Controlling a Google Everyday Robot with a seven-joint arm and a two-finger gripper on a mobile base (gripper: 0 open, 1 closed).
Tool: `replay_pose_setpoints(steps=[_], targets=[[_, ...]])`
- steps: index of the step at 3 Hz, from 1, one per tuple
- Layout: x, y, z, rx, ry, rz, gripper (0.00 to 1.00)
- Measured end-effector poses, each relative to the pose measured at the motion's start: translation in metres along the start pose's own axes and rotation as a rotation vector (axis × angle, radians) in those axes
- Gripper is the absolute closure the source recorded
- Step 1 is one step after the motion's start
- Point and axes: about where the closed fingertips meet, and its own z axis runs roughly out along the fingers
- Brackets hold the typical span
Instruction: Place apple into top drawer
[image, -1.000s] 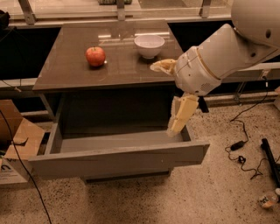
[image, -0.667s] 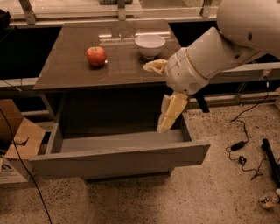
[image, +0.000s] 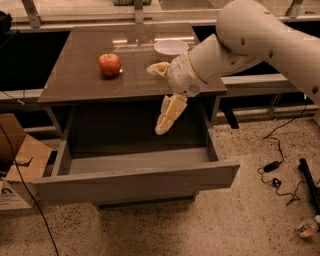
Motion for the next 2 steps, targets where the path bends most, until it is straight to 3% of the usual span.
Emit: replay_pose_setpoints(steps=[2], targets=[[0.006,-0.050,0.023,0.022,-0.096,0.016,0.00]])
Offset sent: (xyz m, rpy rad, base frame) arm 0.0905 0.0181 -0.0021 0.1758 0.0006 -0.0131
